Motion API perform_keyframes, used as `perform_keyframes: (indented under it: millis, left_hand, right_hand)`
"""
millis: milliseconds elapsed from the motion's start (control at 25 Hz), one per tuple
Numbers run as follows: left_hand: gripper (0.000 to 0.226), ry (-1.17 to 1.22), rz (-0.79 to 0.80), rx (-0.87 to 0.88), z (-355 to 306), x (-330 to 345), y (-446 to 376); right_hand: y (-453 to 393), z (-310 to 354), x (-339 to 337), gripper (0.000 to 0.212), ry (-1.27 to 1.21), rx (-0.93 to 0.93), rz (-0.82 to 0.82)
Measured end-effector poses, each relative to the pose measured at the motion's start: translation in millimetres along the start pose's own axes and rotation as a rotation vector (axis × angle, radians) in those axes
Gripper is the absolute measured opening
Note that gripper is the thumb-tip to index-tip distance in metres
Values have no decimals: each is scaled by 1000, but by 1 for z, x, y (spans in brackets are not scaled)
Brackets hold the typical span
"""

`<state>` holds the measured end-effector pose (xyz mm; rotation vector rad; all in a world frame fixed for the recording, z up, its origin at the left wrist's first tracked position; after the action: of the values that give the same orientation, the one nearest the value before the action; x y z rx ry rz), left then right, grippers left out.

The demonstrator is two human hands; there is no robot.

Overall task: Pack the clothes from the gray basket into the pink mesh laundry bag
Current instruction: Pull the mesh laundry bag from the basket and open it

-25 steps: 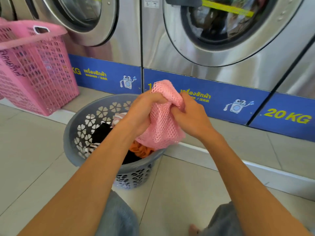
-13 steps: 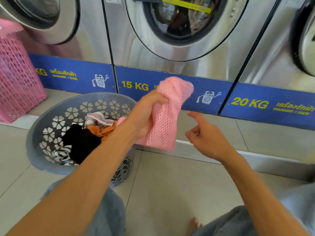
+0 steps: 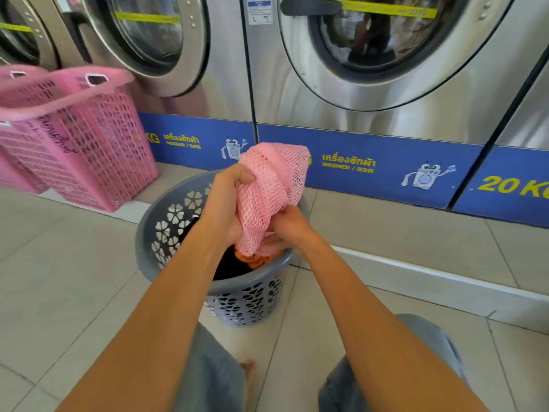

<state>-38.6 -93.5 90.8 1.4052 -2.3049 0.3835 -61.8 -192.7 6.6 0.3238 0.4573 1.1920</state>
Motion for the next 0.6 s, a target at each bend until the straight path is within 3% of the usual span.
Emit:
perform_keyframes:
  millis: [80,160,200,280,400,520,600]
  left_hand:
    - [41,-171,-107,-7,-1,-32,-4]
    - [54,-458,-181,-14,-5,-55,-4]
    - [52,-576,-179,-19,-5,-61,-6]
    - [28,-676,-157,-16,-6,-65,-8]
    - [21,-651,-39,-20,3,-56,-12]
    - [15,-666,131,-38,22,-28,-11]
    - [9,-669,197,-50,41,-6,-4]
  right_hand:
    - [-18,-1,19,16,-68,2,58]
    - [-31,-9,39,31,-214,102,166]
    - [-40,-8,44,37,-343,145,200]
    - [-40,10,37,28,-572,126,190]
    - [-20,47,-20,15,-709,-62,31]
    - [23,50,-95,22,-762,-205,-185]
    - [53,36,-134,4,-711,-201,-331]
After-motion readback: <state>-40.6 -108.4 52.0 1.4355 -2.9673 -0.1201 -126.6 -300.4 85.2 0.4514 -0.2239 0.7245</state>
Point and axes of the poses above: each hand's wrist, its own y-axis away from the middle knuckle, its own x-axis out of the palm, z = x × y, the point moved 7 cm from there along -y, towards the middle knuckle, and after that the axes turned 13 degrees about x, right-handed, at the moved point
